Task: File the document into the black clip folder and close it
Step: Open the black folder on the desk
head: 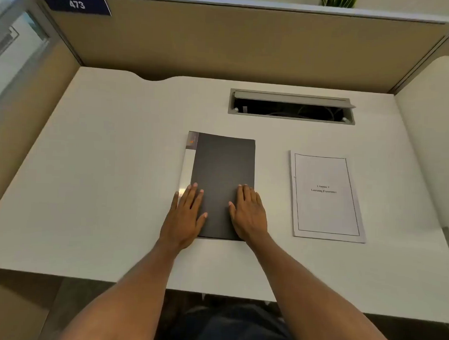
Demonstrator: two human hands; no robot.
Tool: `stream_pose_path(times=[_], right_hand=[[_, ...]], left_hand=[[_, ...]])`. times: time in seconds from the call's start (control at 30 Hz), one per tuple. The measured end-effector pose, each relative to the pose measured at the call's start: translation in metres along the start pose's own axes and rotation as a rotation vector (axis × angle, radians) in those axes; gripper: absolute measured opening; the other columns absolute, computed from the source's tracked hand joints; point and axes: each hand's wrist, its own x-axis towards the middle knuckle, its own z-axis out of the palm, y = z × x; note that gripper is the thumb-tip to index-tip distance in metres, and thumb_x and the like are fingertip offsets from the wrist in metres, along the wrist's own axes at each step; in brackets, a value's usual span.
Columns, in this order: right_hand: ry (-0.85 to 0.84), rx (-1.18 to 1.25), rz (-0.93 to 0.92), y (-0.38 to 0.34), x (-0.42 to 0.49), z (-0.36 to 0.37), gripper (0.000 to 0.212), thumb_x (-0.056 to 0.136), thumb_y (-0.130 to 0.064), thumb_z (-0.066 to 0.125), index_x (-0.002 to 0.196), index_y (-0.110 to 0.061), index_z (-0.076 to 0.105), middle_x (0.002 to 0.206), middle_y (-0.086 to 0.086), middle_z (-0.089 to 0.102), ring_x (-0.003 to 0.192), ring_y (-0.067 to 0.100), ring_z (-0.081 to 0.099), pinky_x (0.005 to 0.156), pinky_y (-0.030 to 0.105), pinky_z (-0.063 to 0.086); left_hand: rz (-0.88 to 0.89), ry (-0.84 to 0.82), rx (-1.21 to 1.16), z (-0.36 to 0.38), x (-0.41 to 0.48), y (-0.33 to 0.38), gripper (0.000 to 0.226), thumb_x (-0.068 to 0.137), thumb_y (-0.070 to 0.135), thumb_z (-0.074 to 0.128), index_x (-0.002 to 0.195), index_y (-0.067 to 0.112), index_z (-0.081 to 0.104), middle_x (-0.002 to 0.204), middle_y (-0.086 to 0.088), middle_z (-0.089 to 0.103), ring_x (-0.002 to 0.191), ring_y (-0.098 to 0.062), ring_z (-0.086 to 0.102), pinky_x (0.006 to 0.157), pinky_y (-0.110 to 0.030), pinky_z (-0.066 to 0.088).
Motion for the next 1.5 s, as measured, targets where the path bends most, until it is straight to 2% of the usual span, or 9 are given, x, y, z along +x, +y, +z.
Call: stream_pose_path(times=[0.3, 0.53, 0.77, 0.87, 1.0, 1.1, 1.2, 1.33, 1.5], right_hand=[[-0.057, -0.084, -0.002, 0.002, -0.001, 0.001, 0.059, 0.106, -0.043, 0.032, 0.155, -0.01, 0.029, 0.162, 0.016, 0.029, 0.149, 0.033, 0.03, 0.121, 0.045, 0.032], [0.104, 0.032, 0.034, 0.01, 0.01, -0.012, 0.039, 0.104, -0.037, 0.031, 0.127, -0.012, 0.05, 0.127, 0.009, 0.055, 0.11, 0.028, 0.056, 0.096, 0.043, 0.05], [0.283, 0.373, 0.348, 0.029, 0.021, -0.035, 0.039, 0.106, -0.026, 0.033, 0.137, -0.008, 0.048, 0.139, 0.013, 0.056, 0.126, 0.032, 0.053, 0.103, 0.042, 0.045], [0.237, 0.353, 0.27, 0.027, 0.019, -0.035, 0.035, 0.105, -0.019, 0.038, 0.137, -0.008, 0.047, 0.142, 0.012, 0.053, 0.128, 0.033, 0.052, 0.104, 0.042, 0.045], [0.174, 0.417, 0.029, 0.009, 0.014, -0.024, 0.035, 0.1, -0.047, 0.049, 0.129, -0.028, 0.042, 0.131, -0.001, 0.054, 0.114, 0.022, 0.057, 0.095, 0.036, 0.053], [0.056, 0.281, -0.14, -0.011, 0.013, -0.009, 0.065, 0.097, -0.043, 0.061, 0.15, -0.03, 0.026, 0.154, 0.002, 0.039, 0.136, 0.027, 0.047, 0.106, 0.044, 0.051], [-0.091, 0.055, -0.183, -0.022, 0.016, 0.006, 0.088, 0.097, -0.046, 0.059, 0.162, -0.024, 0.004, 0.171, 0.006, 0.005, 0.157, 0.03, 0.009, 0.126, 0.047, 0.023], [-0.227, -0.057, -0.124, -0.024, 0.018, 0.015, 0.091, 0.097, -0.057, 0.051, 0.162, -0.021, -0.002, 0.17, 0.009, -0.009, 0.157, 0.028, -0.008, 0.127, 0.042, 0.004], [-0.233, -0.088, -0.097, -0.028, 0.021, 0.017, 0.09, 0.098, -0.055, 0.051, 0.162, -0.021, -0.003, 0.17, 0.009, -0.011, 0.157, 0.027, -0.009, 0.127, 0.041, 0.005]], left_hand=[[0.095, -0.143, 0.036, 0.015, -0.029, -0.021, 0.105, 0.087, 0.084, 0.033, 0.165, 0.024, -0.005, 0.172, -0.001, -0.017, 0.159, -0.021, -0.016, 0.13, -0.042, 0.001], [0.082, -0.077, 0.182, 0.014, -0.041, -0.028, 0.081, 0.097, 0.066, 0.02, 0.158, 0.016, 0.038, 0.163, -0.004, 0.04, 0.142, -0.03, 0.05, 0.11, -0.046, 0.046], [0.075, 0.023, 0.118, 0.021, -0.058, -0.022, 0.065, 0.105, 0.046, 0.021, 0.155, 0.008, 0.04, 0.161, -0.01, 0.043, 0.144, -0.035, 0.048, 0.113, -0.044, 0.045], [0.046, 0.097, 0.046, 0.023, -0.064, -0.02, 0.061, 0.109, 0.039, 0.014, 0.155, 0.007, 0.04, 0.159, -0.011, 0.046, 0.146, -0.032, 0.046, 0.117, -0.04, 0.038], [-0.016, 0.174, -0.153, 0.021, -0.069, -0.015, 0.051, 0.106, 0.022, 0.042, 0.154, 0.006, 0.041, 0.158, -0.012, 0.045, 0.148, -0.032, 0.044, 0.114, -0.044, 0.046], [-0.092, 0.22, -0.398, 0.017, -0.074, -0.011, 0.054, 0.103, 0.01, 0.052, 0.156, 0.009, 0.039, 0.162, -0.006, 0.039, 0.151, -0.025, 0.039, 0.118, -0.033, 0.037], [-0.183, 0.253, -0.637, 0.008, -0.083, -0.003, 0.053, 0.107, 0.021, 0.036, 0.16, 0.016, 0.033, 0.166, 0.004, 0.033, 0.153, -0.012, 0.031, 0.119, -0.011, 0.024], [-0.28, 0.342, -0.836, 0.003, -0.095, 0.002, 0.054, 0.106, 0.028, 0.034, 0.158, 0.017, 0.036, 0.161, 0.008, 0.042, 0.15, -0.004, 0.037, 0.12, -0.016, 0.03], [-0.489, 0.567, -0.875, -0.005, -0.094, 0.003, 0.032, 0.105, 0.028, 0.044, 0.107, 0.005, 0.065, 0.094, -0.007, 0.067, 0.088, -0.028, 0.067, 0.079, -0.024, 0.056]])
